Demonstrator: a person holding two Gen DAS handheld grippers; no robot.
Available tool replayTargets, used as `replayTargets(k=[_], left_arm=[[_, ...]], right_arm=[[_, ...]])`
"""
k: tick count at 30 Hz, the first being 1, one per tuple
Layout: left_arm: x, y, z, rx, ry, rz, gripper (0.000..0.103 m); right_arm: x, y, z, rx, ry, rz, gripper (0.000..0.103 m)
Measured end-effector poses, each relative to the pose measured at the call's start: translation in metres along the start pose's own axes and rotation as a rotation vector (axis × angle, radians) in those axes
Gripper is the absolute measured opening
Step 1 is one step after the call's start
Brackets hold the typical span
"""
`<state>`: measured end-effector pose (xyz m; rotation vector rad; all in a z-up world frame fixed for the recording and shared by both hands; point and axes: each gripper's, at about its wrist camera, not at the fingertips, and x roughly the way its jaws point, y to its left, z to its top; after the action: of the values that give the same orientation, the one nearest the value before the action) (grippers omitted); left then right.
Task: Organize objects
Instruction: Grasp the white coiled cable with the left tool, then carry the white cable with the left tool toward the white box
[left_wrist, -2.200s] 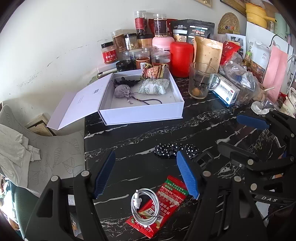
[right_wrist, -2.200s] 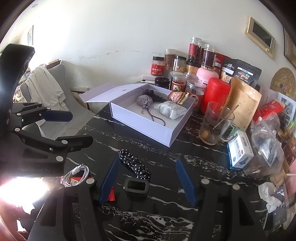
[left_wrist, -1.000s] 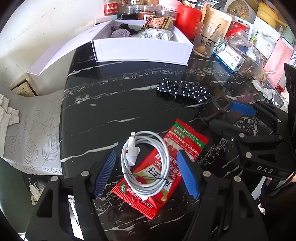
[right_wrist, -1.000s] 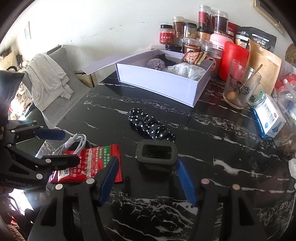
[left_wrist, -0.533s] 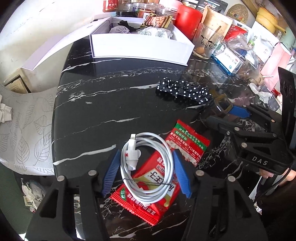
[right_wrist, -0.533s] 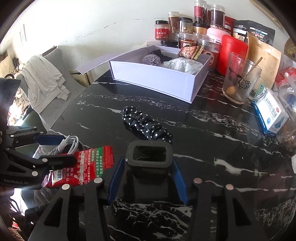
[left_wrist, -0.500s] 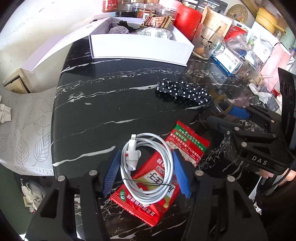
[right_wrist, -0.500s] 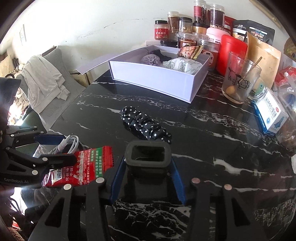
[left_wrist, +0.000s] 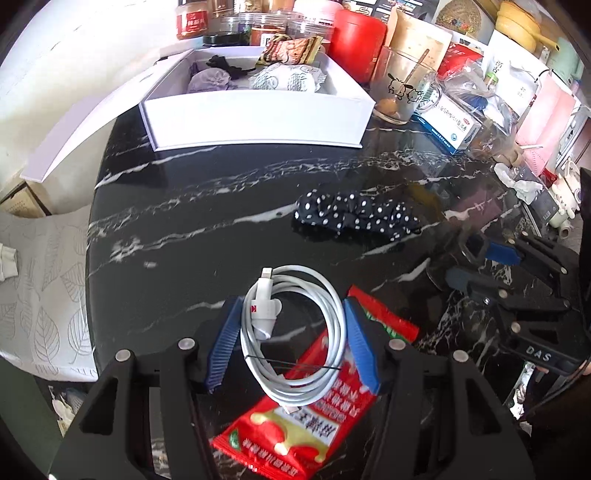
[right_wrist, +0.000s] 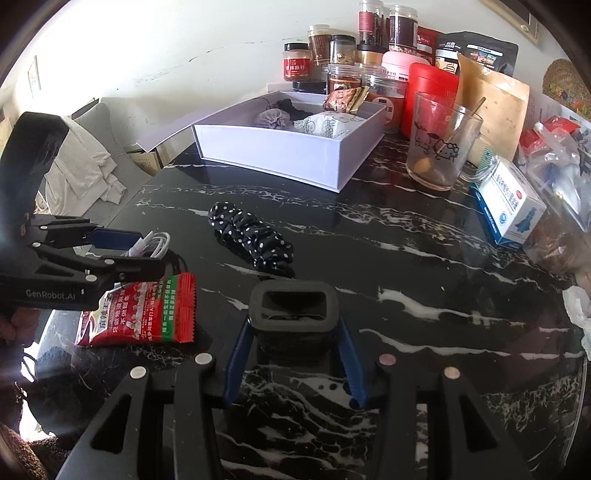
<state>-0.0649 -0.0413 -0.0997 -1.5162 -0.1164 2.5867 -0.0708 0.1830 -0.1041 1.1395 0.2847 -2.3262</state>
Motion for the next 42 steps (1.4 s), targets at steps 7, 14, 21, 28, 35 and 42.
replayTargets(k=[7,14,21,28,35,42], left_arm=[[0.015,-0.012,0.016,0.044,0.001,0.032,0.054],[0.021,-0.010,0.018,0.059,-0.005,0.048,0.055],[0.023,-0.013,0.014,0.076,-0.003,0.100,0.071],[0.021,-0.010,0.008,0.070,-0.019,0.101,0.072],[0.020,-0.009,0.014,0.053,0.003,0.069,0.053],[0.008,-0.010,0.019,0.049,-0.005,0.047,0.053]], right_arm=[[-0.002,-0.005,-0.005,0.010,-0.010,-0.011,0.046],[0.003,-0.005,-0.002,0.007,-0.004,-0.010,0.046],[0.012,-0.007,-0.003,0.009,0.026,-0.006,0.049],[0.015,-0.008,-0.003,0.006,0.032,-0.003,0.052],[0.016,-0.004,0.002,-0.006,0.034,0.031,0.046],[0.004,0.005,0.009,-0.036,0.005,0.038,0.046]])
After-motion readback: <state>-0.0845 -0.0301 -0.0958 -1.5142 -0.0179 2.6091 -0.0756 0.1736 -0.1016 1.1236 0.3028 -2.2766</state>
